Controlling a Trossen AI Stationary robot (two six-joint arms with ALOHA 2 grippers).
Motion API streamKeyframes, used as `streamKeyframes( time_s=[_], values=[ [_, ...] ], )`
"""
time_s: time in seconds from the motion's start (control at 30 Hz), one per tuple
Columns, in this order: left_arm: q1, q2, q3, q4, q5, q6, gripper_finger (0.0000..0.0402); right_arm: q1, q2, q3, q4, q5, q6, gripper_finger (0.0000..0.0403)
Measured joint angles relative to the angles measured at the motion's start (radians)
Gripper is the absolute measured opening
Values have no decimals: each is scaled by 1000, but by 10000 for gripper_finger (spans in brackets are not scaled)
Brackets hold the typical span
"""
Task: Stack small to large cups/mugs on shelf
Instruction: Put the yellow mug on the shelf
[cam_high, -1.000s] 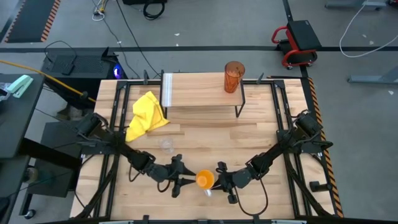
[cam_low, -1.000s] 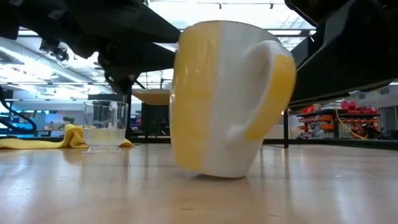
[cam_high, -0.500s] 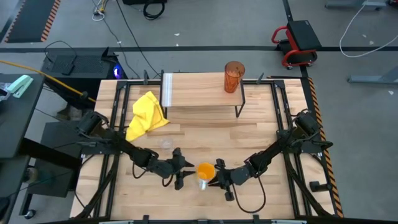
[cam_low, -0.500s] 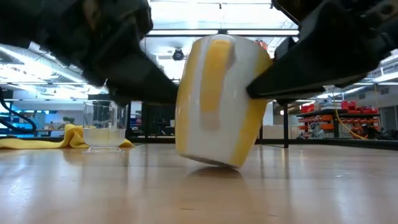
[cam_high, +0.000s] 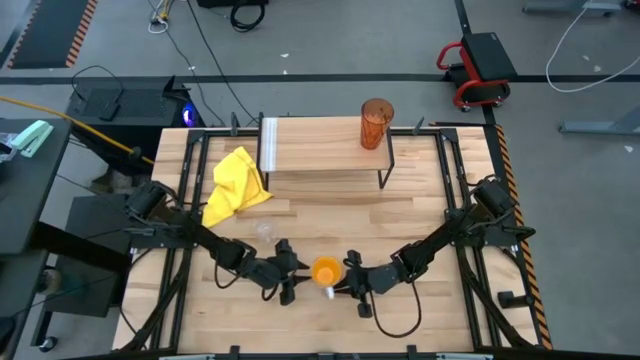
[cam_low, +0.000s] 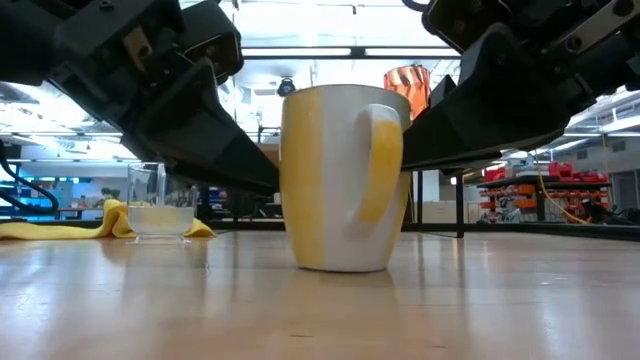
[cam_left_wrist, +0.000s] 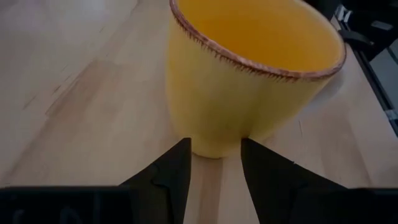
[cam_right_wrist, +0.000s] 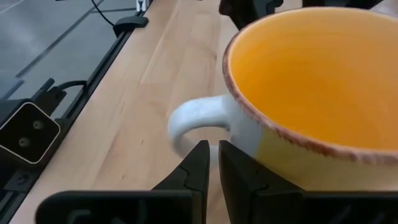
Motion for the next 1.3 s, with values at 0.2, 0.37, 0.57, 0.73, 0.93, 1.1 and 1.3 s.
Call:
streamKeyframes(
  time_s=[0.2,0.37,0.57,0.73,0.93,1.1,1.3],
  values=[
    [-13,-2,2,6,-5,1,156,2,0,0,-10,-6,0,43],
    [-25,-3,2,2,-5,4,156,8,-8,0,-64,-8,40,43],
    [-24,-4,2,-1,-6,4,149,41,-14,-1,-93,29,56,43],
    [-25,-4,2,0,-6,0,153,77,-15,-1,-94,54,59,43],
    [-25,-4,2,0,-6,1,155,90,-16,-1,-88,54,84,43],
    [-25,-4,2,0,-6,1,149,90,-16,-2,-46,62,109,43],
    [-25,-4,2,0,-6,0,145,88,-16,-2,-32,-33,142,43]
  ],
)
